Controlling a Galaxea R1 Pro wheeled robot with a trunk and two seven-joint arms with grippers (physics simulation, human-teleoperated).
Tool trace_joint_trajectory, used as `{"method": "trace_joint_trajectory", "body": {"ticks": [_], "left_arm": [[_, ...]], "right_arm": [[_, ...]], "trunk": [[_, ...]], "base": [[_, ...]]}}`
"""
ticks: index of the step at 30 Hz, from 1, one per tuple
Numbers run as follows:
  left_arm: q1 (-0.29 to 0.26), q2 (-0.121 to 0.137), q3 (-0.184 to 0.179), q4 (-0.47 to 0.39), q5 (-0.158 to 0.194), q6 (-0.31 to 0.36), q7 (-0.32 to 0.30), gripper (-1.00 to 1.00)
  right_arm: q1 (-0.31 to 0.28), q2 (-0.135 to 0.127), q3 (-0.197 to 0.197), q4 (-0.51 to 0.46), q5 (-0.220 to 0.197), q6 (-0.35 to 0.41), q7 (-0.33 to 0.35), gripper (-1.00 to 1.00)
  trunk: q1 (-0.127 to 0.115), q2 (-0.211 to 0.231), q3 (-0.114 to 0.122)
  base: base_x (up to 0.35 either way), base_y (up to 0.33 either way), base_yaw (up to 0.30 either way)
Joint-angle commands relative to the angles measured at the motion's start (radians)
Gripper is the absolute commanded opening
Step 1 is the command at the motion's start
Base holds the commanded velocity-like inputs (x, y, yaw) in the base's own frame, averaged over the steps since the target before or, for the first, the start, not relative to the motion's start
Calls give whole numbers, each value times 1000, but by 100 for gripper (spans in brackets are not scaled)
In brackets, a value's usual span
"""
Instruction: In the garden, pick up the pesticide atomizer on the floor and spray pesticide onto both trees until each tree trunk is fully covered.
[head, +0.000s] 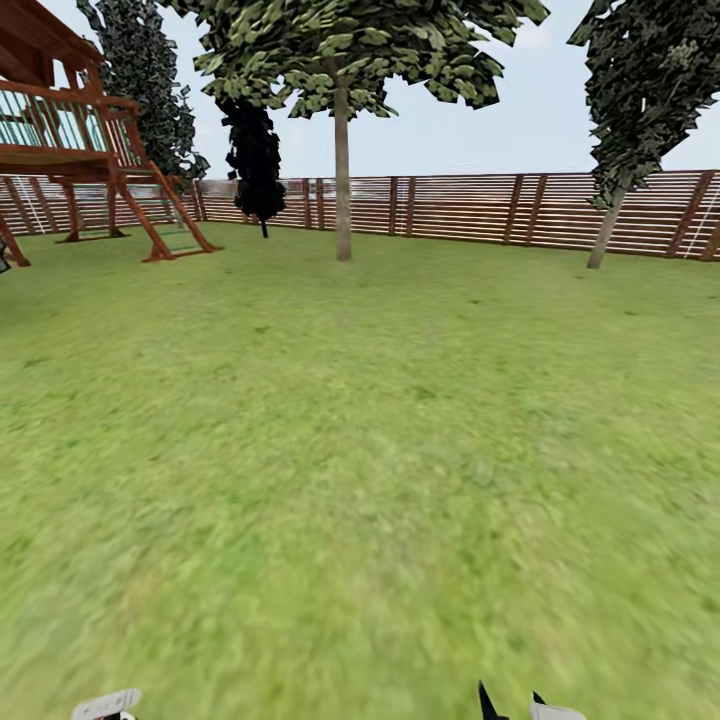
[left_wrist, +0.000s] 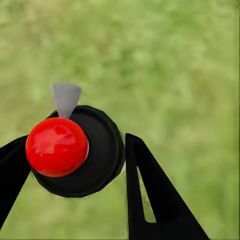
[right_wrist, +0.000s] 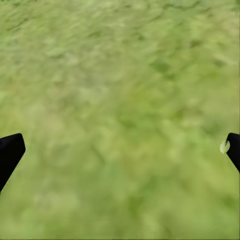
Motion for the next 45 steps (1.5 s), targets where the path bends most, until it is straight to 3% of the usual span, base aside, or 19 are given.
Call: {"method": "trace_joint_trajectory", "body": {"ticks": [1,45], "left_arm": [[0,0,0,0,0,0,0,-100],[0,3,0,-2,0,0,-1,-100]], "right_arm": [[0,0,0,0,0,0,0,100],[0,0,0,0,0,0,0,100]], "trunk": [[0,0,0],[0,0,0]], "base": [[338,0,0],[338,0,0]]}}
